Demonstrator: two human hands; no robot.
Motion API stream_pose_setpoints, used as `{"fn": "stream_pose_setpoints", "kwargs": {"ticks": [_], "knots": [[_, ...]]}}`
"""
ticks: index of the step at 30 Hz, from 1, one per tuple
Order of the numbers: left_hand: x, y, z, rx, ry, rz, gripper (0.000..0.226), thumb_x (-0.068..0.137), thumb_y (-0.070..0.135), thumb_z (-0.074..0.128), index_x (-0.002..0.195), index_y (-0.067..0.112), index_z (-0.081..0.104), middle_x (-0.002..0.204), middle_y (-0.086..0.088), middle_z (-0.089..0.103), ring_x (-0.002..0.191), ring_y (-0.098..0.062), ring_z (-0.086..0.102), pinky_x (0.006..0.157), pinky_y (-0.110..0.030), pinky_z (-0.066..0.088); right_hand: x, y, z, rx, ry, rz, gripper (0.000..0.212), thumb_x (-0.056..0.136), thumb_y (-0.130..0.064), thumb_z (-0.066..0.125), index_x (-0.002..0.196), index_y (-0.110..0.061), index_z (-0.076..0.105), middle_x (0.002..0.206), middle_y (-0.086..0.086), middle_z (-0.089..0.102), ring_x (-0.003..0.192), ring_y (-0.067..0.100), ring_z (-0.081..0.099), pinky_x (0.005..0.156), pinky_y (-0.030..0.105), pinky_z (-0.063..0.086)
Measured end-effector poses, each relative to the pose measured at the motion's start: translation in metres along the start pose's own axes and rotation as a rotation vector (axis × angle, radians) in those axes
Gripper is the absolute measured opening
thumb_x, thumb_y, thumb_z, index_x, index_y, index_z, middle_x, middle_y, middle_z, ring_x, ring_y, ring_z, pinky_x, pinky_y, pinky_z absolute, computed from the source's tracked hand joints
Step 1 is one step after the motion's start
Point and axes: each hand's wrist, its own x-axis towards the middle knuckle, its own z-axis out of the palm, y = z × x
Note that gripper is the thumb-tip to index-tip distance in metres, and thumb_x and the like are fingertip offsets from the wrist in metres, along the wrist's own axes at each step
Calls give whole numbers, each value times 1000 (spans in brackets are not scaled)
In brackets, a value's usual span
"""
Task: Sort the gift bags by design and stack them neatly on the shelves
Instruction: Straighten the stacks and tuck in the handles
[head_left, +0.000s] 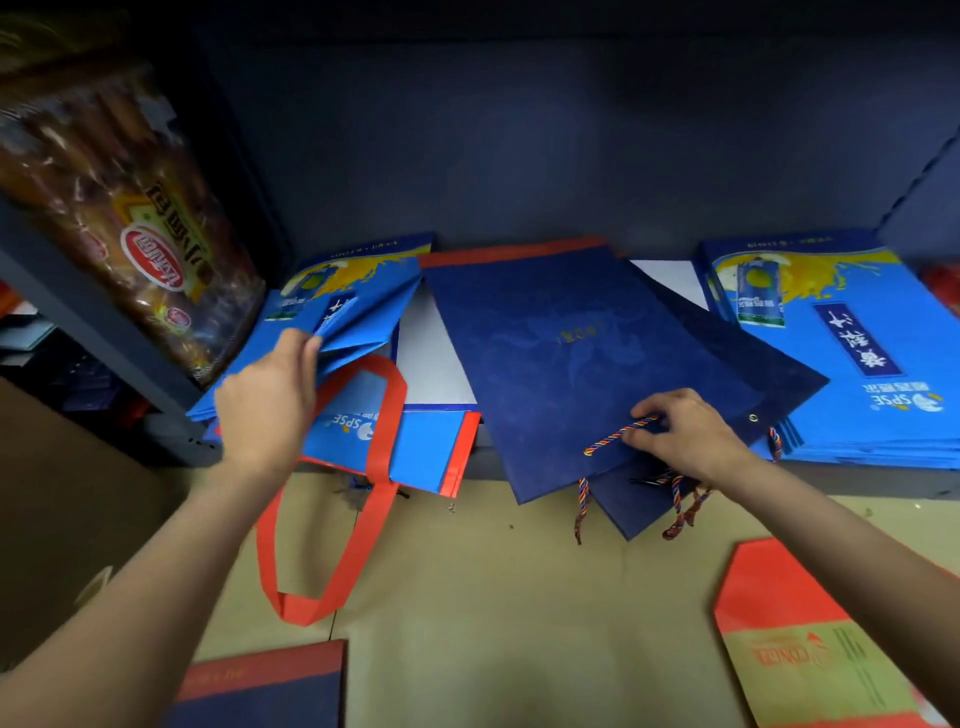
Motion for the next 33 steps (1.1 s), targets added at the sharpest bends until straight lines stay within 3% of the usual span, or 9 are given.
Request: {"fn": "stream_pose_setpoints", "kwargs": {"ticks": [6, 11, 12, 14, 17, 21, 28, 30, 33], "knots": [[-27, 88, -16, -86, 121, 139, 22, 91, 26, 44, 81, 11, 55, 36, -10, 45, 28, -28, 47, 32, -20, 29, -10, -30, -5, 344, -189, -48, 42, 87, -48, 54, 122, -24, 54, 131, -4, 53, 120, 12, 47, 107, 30, 31], [-66, 155, 3, -309, -203, 373, 16, 87, 32, 42, 82, 18, 50, 48, -4, 58, 38, -25, 57, 31, -22, 34, -32, -33, -33, 1132, -492, 85, 57, 83, -65, 38, 118, -25, 59, 120, 1, 65, 107, 23, 62, 95, 44, 45], [-72, 165, 8, -357, -298, 367, 20, 88, 31, 41, 85, 18, 55, 60, -5, 65, 49, -26, 63, 36, -26, 40, -35, -29, -33, 1209, -471, 132, 50, 87, -58, 43, 113, -20, 60, 115, 5, 67, 99, 23, 66, 88, 43, 50], [-79, 177, 13, -427, -559, 274, 26, 96, 29, 43, 112, 17, 59, 114, -4, 67, 97, -22, 65, 74, -31, 49, -39, -20, -24, 1160, -314, 217, 18, 93, -23, 55, 106, -11, 57, 114, 11, 66, 78, 18, 70, 71, 35, 58], [-83, 175, 18, -428, -778, 338, 49, 97, 32, 46, 143, 21, 34, 154, 5, 23, 141, -12, 25, 108, -21, 19, -39, -5, -14, 1161, -104, 228, 26, 88, 13, 48, 105, -6, 54, 101, 12, 61, 65, 17, 65, 53, 23, 57], [-82, 181, 22, -256, -869, 426, 62, 93, 46, 46, 147, 32, 18, 157, 12, 0, 145, -16, 0, 116, -36, 5, -45, 37, -59, 1271, 223, 273, 29, 87, 17, 42, 86, -9, 56, 100, 10, 52, 74, 20, 57, 54, 19, 56], [-84, 222, 48, -213, -866, 347, 66, 90, 54, 45, 147, 30, 20, 158, 6, 4, 144, -22, 5, 116, -42, 8, -79, 171, -156, 1335, 679, 400, 23, 94, 4, 40, 83, -14, 49, 98, 8, 54, 45, 5, 63, 47, 12, 49], [-88, 228, 50, -182, -866, 341, 69, 89, 58, 45, 146, 29, 21, 158, 5, 4, 144, -23, 2, 115, -44, 5, -78, 188, -147, 1436, 647, 522, 15, 95, -6, 46, 82, -12, 48, 96, 6, 54, 42, 5, 62, 45, 13, 48], [-91, 229, 48, -133, -863, 352, 74, 87, 58, 48, 147, 29, 17, 158, 4, 1, 144, -23, 1, 115, -47, 3, -70, 191, -106, 1490, 383, 635, 17, 78, -8, 65, 81, -11, 49, 66, 14, 63, 45, 20, 64, 38, 24, 50]]}}
